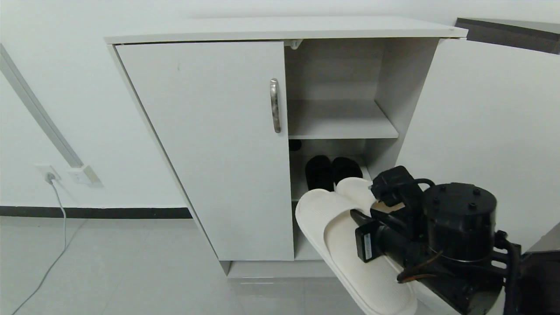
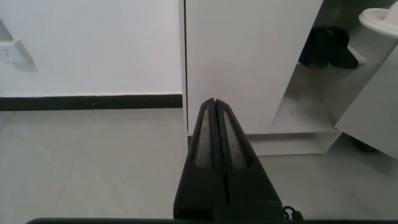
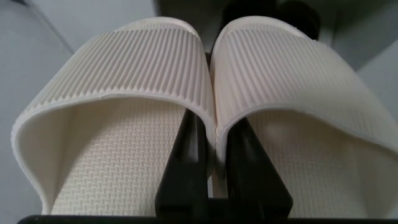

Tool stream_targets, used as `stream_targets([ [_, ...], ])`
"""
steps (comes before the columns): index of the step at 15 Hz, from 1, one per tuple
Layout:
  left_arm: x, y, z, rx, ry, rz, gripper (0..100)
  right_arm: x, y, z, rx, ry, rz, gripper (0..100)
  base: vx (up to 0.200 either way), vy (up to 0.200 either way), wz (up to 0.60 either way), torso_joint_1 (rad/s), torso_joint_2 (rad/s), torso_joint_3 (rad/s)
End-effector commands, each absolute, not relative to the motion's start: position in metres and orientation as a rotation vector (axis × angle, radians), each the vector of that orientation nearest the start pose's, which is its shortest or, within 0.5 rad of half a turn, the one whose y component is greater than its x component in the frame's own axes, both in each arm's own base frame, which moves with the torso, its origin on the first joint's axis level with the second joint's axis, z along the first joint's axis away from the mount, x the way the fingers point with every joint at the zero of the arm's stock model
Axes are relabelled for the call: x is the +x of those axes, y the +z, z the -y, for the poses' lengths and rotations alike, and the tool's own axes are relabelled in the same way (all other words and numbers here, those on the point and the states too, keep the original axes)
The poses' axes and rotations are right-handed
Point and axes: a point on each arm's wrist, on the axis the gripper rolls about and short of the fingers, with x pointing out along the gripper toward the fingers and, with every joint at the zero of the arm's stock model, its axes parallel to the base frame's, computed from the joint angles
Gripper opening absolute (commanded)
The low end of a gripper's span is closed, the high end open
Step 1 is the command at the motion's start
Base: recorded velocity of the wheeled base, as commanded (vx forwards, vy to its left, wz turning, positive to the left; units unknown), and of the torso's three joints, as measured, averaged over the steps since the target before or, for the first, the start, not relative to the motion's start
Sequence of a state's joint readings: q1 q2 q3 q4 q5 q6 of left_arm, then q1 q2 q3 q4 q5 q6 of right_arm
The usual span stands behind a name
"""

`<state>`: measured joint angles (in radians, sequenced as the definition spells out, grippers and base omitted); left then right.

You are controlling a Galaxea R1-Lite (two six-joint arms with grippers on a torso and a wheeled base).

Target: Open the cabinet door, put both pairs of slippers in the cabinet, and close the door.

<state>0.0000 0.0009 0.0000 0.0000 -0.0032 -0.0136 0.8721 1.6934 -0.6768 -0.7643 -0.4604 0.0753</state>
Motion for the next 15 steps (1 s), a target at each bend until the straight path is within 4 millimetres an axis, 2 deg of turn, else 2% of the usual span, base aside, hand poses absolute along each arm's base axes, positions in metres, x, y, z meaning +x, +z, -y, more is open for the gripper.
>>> stream_targets([
  [1,-0.023,0.076,0.0,-0.012,-0.003,-0.002,0,0.193,0.181,-0.247,-0.016,0.358,-0.293,0,0.0,0.0,0.0,0.0,0.0,0.0],
  [4,-0.023,0.076,0.0,-0.012,-0.005,-0.002,0,0.19,0.211,-0.263,0.016,0.192,-0.278,0,0.0,0.0,0.0,0.0,0.0,0.0],
  [7,-0.023,0.076,0.0,-0.012,-0.005,-0.002,0,0.204,0.239,-0.271,0.024,0.115,-0.199,0,0.0,0.0,0.0,0.0,0.0,0.0],
  [10,-0.023,0.076,0.0,-0.012,-0.005,-0.002,0,0.224,0.247,-0.266,-0.002,0.068,-0.16,0,0.0,0.0,0.0,0.0,0.0,0.0],
  [12,-0.023,0.076,0.0,-0.012,-0.003,-0.002,0,0.241,0.243,-0.263,-0.008,0.024,-0.151,0,0.0,0.0,0.0,0.0,0.0,0.0],
  [15,-0.023,0.075,0.0,-0.014,-0.003,0.0,0,0.249,0.241,-0.263,0.005,0.013,-0.142,0,0.0,0.0,0.0,0.0,0.0,0.0],
])
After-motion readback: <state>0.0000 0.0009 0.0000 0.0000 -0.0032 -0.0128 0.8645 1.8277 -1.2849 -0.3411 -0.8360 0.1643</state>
